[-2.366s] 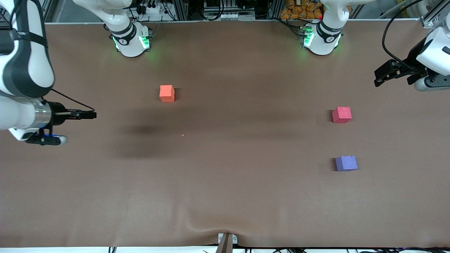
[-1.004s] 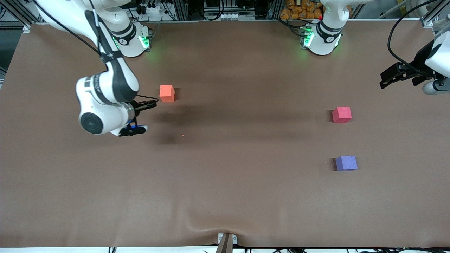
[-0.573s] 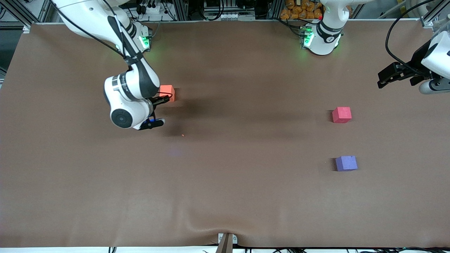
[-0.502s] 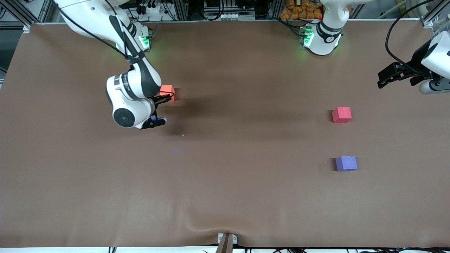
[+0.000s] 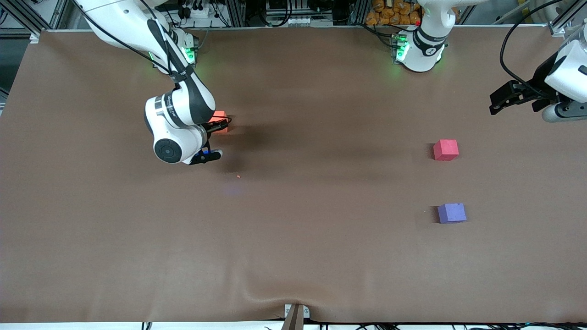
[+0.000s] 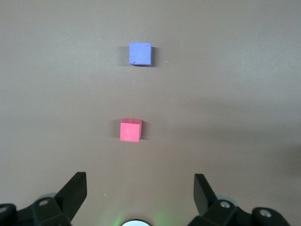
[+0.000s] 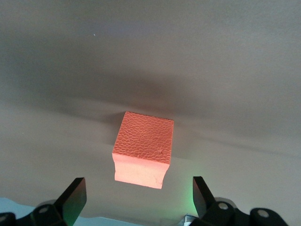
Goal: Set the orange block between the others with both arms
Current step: 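Lower the right gripper over the orange cube and close on it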
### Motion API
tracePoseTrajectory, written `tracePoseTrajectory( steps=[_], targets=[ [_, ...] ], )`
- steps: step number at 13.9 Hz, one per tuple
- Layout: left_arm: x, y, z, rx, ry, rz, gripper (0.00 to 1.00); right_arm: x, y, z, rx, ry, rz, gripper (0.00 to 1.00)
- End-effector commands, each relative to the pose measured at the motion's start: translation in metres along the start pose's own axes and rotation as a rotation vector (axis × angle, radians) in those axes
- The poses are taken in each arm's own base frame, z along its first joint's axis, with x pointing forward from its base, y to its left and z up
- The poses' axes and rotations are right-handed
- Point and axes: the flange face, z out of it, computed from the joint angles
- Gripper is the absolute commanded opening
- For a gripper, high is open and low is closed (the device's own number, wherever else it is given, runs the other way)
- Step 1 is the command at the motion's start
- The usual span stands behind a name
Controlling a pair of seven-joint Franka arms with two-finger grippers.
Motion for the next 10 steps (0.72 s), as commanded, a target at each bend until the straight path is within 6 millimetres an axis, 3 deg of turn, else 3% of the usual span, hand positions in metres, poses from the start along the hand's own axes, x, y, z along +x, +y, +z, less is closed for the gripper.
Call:
tracePoseTrajectory(
  steps=[1, 4, 5, 10],
  targets=[
    [-0.001, -0.003, -0.006, -0.004, 0.006, 0.011, 1.00, -0.010, -0.017, 0.020, 0.000, 0.016, 0.017, 1.00],
    [0.000, -0.003, -0.005, -0.004, 0.006, 0.011, 1.00, -0.018, -0.059, 0.041, -0.053, 0.035, 0.081, 1.00],
    [0.000, -0.002, -0.006, -0.004, 0.011, 0.014, 1.00, -0.020, -0.064, 0.041, -0.060, 0.038, 0.093, 1.00],
    [0.000, -0.001, -0.006, -0.005, 0.011, 0.014, 1.00, -0.026, -0.039, 0.015, -0.056, 0.035, 0.108, 1.00]
  ],
)
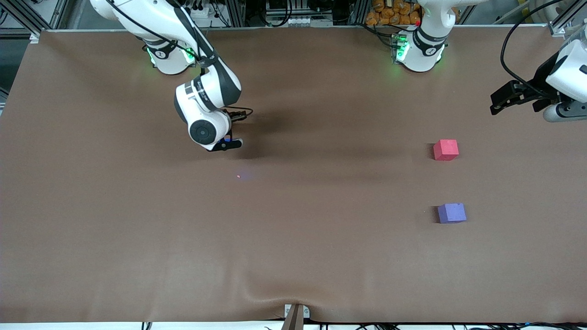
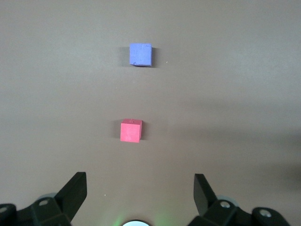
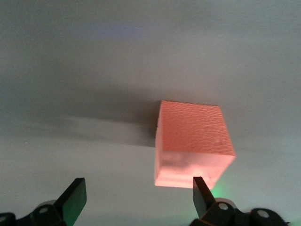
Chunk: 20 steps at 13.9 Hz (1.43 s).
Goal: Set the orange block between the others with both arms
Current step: 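Lift the orange cube with the right gripper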
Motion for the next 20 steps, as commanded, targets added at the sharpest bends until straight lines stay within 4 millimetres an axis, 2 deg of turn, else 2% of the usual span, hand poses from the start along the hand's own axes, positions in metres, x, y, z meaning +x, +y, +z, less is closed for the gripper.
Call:
tracePoseTrajectory(
  steps=[1, 5, 9, 16, 19, 20],
  targets=[
    [0.001, -0.001, -0.005, -0.005, 0.012, 0.011, 1.00, -0.006, 0.024, -0.013, 0.013, 0.006, 0.020, 1.00],
    [0.002, -0.003, -0.005, -0.005, 0.018, 0.008, 1.00, -0.001, 0.036, -0.001, 0.017, 0.004, 0.020, 1.00],
    [0.007, 0.000, 0.002, -0.007, 0.012, 0.013, 1.00, 0.009, 0.062, 0.011, 0.040, 0.002, -0.016, 1.00],
    [0.006, 0.001, -0.002, -0.007, 0.024, 0.017, 1.00, 0.018, 0.060, 0.031, 0.032, 0.009, -0.011, 1.00],
    [0.003, 0.010, -0.003, -0.005, 0.023, 0.033, 1.00, 0.019, 0.059, 0.032, 0.031, 0.010, -0.012, 1.00],
    [0.002, 0.010, -0.003, -0.005, 0.023, 0.033, 1.00, 0.019, 0.059, 0.031, 0.032, 0.018, -0.012, 0.62]
  ],
)
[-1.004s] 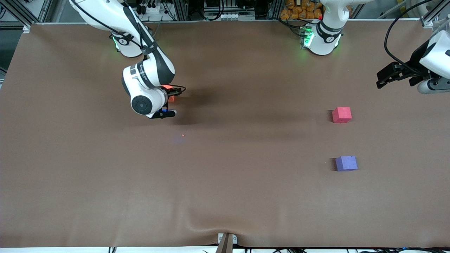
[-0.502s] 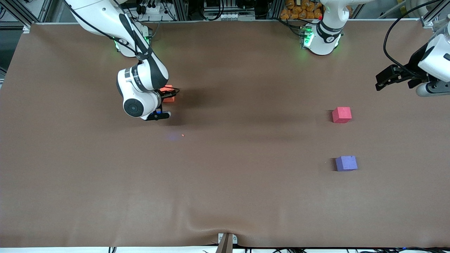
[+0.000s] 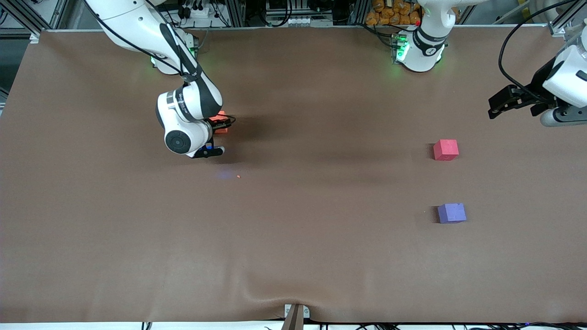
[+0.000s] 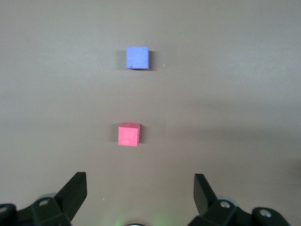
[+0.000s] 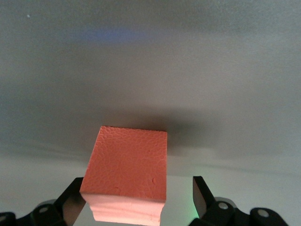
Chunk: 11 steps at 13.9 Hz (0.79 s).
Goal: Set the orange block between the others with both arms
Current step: 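Lift the orange cube with the right gripper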
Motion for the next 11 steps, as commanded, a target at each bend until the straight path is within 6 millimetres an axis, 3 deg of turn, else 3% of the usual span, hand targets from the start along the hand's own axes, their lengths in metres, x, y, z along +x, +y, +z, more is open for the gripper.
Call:
tracePoseTrajectory(
  steps=[1, 2, 5, 7, 11],
  targets=[
    [-0.003, 0.001, -0.007, -0.002, 0.011, 0.017, 1.00, -0.002, 0.002, 0.005, -0.011, 0.016, -0.016, 0.27],
    [-0.002, 0.000, -0.006, -0.002, 0.009, 0.015, 1.00, -0.002, 0.002, 0.006, -0.011, 0.025, -0.015, 0.00],
    [-0.002, -0.001, -0.005, -0.001, 0.006, 0.012, 1.00, -0.004, 0.002, -0.001, -0.005, 0.034, -0.014, 0.00],
    [0.000, -0.001, -0.002, -0.002, 0.002, 0.012, 1.00, -0.004, 0.002, -0.017, 0.007, 0.063, -0.015, 0.00],
    [0.001, -0.001, -0.002, -0.002, 0.003, 0.011, 1.00, 0.018, -0.005, -0.080, 0.047, 0.180, -0.022, 0.00]
  ],
)
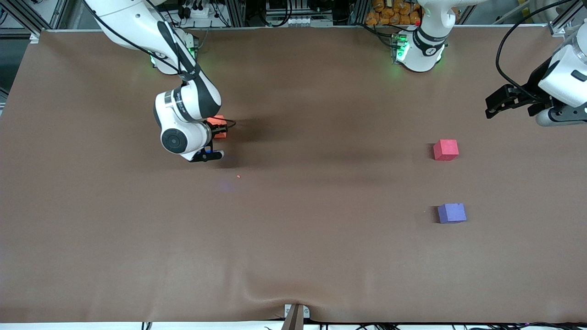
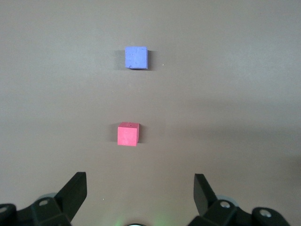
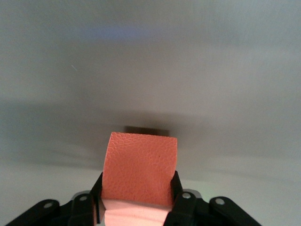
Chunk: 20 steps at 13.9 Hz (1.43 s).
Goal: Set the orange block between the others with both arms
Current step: 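Lift the orange cube with the right gripper, then carry the orange cube with the right gripper toward the pink cube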
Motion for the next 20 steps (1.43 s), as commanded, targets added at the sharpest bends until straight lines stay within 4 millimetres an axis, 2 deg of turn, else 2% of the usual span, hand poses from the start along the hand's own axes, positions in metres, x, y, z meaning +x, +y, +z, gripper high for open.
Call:
tracePoseTrajectory(
  steps=[1, 3, 6, 9, 11, 13, 16, 19, 20],
  targets=[
    [0.001, -0.002, -0.001, -0.004, 0.001, 0.010, 1.00, 0.018, -0.001, -0.058, 0.032, 0.099, -0.017, 0.00],
    [0.001, -0.002, -0.001, -0.004, 0.001, 0.010, 1.00, 0.040, -0.015, -0.083, 0.044, 0.150, -0.031, 0.00],
    [0.001, -0.003, -0.001, -0.004, 0.002, 0.009, 1.00, 0.082, -0.045, -0.098, 0.049, 0.203, -0.067, 0.00],
    [0.002, -0.003, 0.002, -0.002, -0.003, 0.009, 1.00, 0.110, -0.080, -0.123, 0.061, 0.279, -0.112, 0.00],
    [0.007, -0.003, 0.010, -0.002, -0.017, 0.010, 1.00, 0.114, -0.098, -0.131, 0.062, 0.306, -0.138, 0.00],
    [0.008, -0.005, 0.009, -0.002, -0.016, 0.006, 1.00, 0.111, -0.119, -0.123, 0.051, 0.307, -0.166, 0.00],
    [0.009, -0.010, 0.011, 0.005, -0.018, -0.002, 1.00, 0.115, -0.147, -0.125, 0.057, 0.331, -0.172, 0.00],
    [0.010, -0.019, 0.010, 0.005, -0.018, -0.019, 1.00, 0.113, -0.194, -0.116, 0.067, 0.345, -0.121, 0.00],
    [0.010, -0.020, 0.010, 0.006, -0.018, -0.018, 1.00, 0.111, -0.205, -0.110, 0.067, 0.344, -0.105, 0.00]
  ],
)
